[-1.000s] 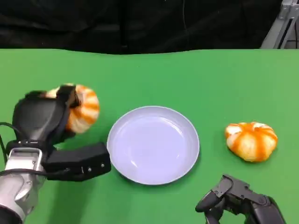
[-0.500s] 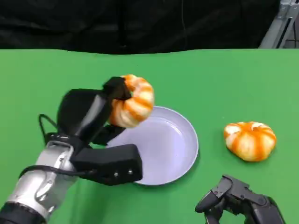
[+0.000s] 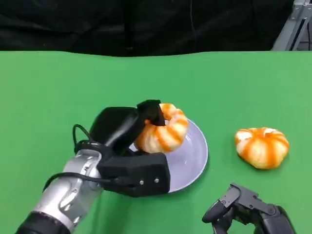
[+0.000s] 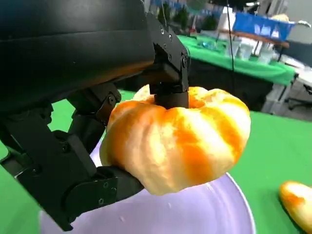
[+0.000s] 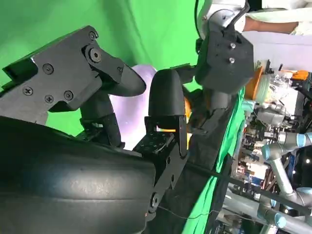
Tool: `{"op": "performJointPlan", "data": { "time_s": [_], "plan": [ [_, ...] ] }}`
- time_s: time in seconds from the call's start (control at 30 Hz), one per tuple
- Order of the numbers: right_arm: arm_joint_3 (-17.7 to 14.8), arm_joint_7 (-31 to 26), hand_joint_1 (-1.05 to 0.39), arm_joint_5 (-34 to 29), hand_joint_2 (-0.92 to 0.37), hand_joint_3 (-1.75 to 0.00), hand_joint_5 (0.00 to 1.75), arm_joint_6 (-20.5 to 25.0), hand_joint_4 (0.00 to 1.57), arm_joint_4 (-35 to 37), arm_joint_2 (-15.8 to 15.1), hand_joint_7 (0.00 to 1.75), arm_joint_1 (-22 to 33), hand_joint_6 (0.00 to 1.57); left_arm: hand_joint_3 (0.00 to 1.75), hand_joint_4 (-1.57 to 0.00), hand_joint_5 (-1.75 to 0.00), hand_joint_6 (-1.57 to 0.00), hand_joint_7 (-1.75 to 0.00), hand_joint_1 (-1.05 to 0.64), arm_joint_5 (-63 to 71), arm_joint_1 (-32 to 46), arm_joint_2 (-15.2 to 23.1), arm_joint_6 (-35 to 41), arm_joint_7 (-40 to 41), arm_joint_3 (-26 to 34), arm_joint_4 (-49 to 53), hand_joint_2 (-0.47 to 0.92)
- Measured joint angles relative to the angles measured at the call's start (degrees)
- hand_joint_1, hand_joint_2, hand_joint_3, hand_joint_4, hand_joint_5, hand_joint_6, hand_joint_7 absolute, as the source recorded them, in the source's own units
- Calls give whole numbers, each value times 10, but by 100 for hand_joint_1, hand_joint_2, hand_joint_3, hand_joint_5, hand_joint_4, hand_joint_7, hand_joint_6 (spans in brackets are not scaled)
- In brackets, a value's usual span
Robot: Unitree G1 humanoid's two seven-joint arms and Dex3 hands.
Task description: Grasp the bread from the table and place it into the plate.
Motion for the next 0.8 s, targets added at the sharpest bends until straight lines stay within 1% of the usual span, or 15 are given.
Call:
{"op": "performJointPlan", "data": {
  "time_s": [0.03, 0.07, 0.1, 0.13, 0.17, 0.2, 0.23, 0.3, 0.33, 0.43, 0.63, 0.8],
  "plan": [
    [0, 0, -15, 0, -51, -109, 161, 0, 68, 0, 0, 125, 0, 72, 65, -70, -150, -71, -94, -25, -1, -2, 0, 5, -10, -1, 0, 64],
    [1, 0, -16, 0, -51, -109, 161, 0, 68, 0, 0, 125, 0, 72, 45, -64, -130, -70, -70, -29, -4, -4, -1, 12, -24, -2, 0, 76],
    [2, 0, -16, 0, -51, -109, 161, 0, 68, 0, 0, 125, 1, 72, 31, -55, -111, -65, -52, -34, -5, -6, -1, 21, -44, -4, 0, 84],
    [2, 0, -16, 0, -51, -109, 161, 0, 68, 0, 0, 126, 2, 72, 22, -45, -86, -56, -34, -41, -5, -6, 0, 29, -61, -6, -1, 89],
    [3, 0, -16, 0, -50, -109, 161, 0, 68, 0, 0, 126, 2, 72, 20, -39, -75, -51, -26, -46, -4, -6, 2, 35, -77, -10, -1, 90],
    [4, 0, -16, 0, -50, -109, 161, 0, 68, 0, 1, 126, 3, 72, 19, -36, -69, -49, -22, -48, -3, -6, 4, 40, -90, -16, -2, 91],
    [5, 0, -16, 0, -51, -109, 161, 0, 68, 0, 1, 126, 3, 72, 23, -27, -62, -42, -16, -54, -2, -6, 6, 43, -100, -19, -3, 92],
    [6, 0, -16, 0, -51, -109, 161, 0, 68, 0, 1, 126, 3, 72, 26, -23, -59, -38, -13, -57, 1, -6, 10, 50, -118, -23, -10, 92],
    [7, 0, -15, 0, -51, -110, 161, 0, 68, 0, 1, 126, 3, 72, 31, -12, -56, -33, -10, -62, 2, -6, 12, 51, -126, -24, -12, 92],
    [7, 0, -15, 0, -51, -110, 161, 0, 68, 0, 1, 126, 3, 72, 37, -2, -55, -30, -7, -67, 12, -7, 24, 57, -155, -33, -23, 92],
    [7, 0, -15, 1, -51, -110, 161, 0, 68, -3, 0, 126, 3, 72, 38, 0, -54, -31, -7, -67, 22, -11, 44, 59, -198, -44, -34, 92],
    [7, 0, -14, 2, -51, -109, 161, 0, 68, -6, 1, 127, 3, 71, 35, 0, -59, -35, -8, -65, 18, -12, 51, 56, -217, -45, -47, 92]
  ]
}}
